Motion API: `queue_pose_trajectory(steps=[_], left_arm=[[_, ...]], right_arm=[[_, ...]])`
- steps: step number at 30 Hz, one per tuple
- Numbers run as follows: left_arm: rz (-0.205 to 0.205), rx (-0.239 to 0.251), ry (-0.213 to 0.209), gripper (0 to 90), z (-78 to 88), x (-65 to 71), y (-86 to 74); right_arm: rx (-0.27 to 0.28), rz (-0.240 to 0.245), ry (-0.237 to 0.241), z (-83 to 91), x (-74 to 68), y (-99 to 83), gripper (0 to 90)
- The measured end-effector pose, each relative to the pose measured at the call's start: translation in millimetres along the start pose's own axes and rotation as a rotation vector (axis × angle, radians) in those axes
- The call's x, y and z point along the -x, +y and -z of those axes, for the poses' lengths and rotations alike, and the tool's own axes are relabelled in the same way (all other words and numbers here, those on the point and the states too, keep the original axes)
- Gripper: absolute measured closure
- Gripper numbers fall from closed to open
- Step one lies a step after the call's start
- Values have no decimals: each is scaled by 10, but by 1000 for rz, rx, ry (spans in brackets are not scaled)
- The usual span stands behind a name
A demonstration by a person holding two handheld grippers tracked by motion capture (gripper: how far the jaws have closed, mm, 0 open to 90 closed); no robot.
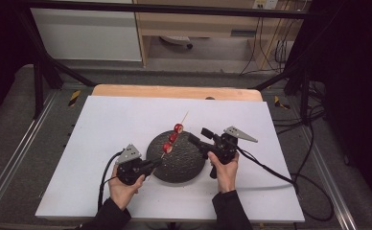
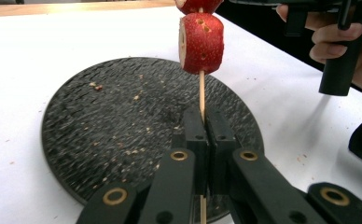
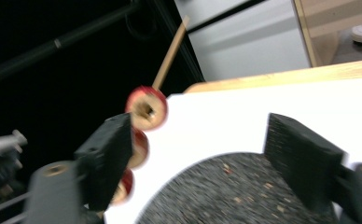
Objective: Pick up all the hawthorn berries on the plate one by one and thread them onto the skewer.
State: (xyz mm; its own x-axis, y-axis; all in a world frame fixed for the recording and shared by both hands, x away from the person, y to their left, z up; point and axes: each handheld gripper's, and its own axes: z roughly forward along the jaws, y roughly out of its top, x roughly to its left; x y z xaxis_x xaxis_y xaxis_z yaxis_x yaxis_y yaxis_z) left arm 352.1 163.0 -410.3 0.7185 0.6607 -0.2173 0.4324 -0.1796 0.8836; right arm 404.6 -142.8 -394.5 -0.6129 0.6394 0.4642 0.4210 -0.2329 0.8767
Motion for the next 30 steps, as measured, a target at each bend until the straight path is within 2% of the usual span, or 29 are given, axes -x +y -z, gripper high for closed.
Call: queue_pose_trajectory(steps=[6, 16, 20, 30], left_arm=[[0, -12, 14, 887, 94, -77, 0], [-8, -49, 30, 887, 230, -180, 64], [-15, -66, 38, 886, 266, -214, 111], [-50, -133, 57, 886, 231, -265, 274]], right_arm=[[-120, 108, -43, 59, 68, 10, 66], [-312, 233, -97, 294, 254, -58, 4], [-376, 271, -138, 434, 355, -105, 4], [-460, 306, -162, 725, 569, -272, 4]])
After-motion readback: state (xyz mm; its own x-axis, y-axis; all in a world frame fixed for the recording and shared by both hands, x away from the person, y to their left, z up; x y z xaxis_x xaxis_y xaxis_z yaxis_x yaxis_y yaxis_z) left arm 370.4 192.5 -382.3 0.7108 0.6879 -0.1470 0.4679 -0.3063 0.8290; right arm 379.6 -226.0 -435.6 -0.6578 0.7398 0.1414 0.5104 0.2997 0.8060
